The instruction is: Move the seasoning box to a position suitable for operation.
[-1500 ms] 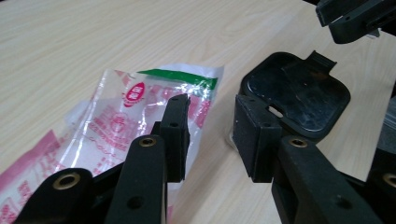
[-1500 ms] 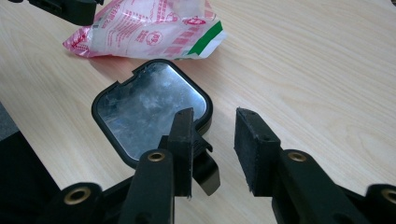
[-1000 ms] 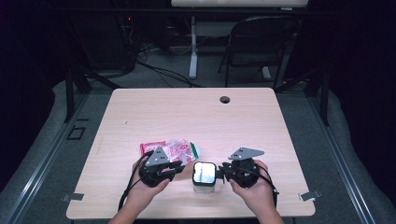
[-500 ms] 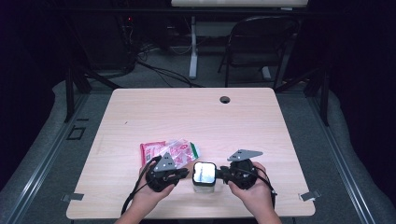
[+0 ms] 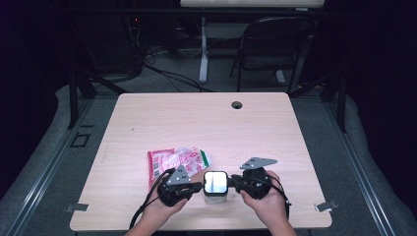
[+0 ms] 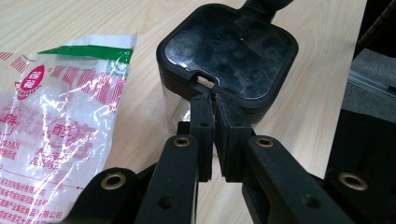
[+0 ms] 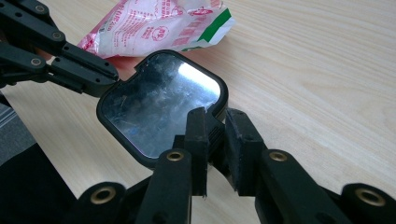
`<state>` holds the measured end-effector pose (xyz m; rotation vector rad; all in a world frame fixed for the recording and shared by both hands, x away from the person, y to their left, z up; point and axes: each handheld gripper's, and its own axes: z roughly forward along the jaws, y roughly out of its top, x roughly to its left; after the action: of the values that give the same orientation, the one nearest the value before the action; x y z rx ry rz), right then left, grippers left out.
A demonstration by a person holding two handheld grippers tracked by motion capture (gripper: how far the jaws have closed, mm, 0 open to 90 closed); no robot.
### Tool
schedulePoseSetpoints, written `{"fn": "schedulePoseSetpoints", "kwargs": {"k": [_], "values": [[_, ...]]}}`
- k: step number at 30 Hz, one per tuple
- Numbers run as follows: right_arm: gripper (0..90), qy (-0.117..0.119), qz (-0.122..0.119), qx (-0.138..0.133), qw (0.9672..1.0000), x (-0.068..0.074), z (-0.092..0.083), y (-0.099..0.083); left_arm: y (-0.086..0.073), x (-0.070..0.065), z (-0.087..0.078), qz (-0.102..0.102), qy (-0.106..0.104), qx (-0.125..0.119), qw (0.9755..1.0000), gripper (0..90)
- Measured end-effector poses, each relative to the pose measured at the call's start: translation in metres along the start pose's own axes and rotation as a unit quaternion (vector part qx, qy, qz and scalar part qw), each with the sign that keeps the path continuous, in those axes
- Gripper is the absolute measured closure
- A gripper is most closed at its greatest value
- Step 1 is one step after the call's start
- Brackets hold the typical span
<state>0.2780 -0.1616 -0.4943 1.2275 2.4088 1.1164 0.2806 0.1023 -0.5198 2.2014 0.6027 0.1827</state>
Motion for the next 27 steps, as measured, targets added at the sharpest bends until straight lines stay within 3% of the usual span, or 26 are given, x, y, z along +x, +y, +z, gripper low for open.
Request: {"fn": "schedulePoseSetpoints", "kwargs": {"k": [6, 11, 27], "values": [[80.4, 0.001, 0.001, -0.003, 1.0, -0.0001, 0.0005, -0.0001, -0.0002, -0.0021, -0.001, 0.0, -0.002, -0.002, 1.0, 86.5], [80.9, 0.003, 0.007, -0.002, 1.0, -0.0008, 0.0003, -0.0005, -0.0036, -0.002, 0.0015, 0.008, -0.001, 0.016, 0.9998, 89.4], [81.1, 0.007, 0.015, -0.007, 0.9998, -0.0016, 0.0006, -0.0017, -0.0012, -0.0038, -0.0007, 0.006, -0.003, 0.006, 1.0, 90.0]]}}
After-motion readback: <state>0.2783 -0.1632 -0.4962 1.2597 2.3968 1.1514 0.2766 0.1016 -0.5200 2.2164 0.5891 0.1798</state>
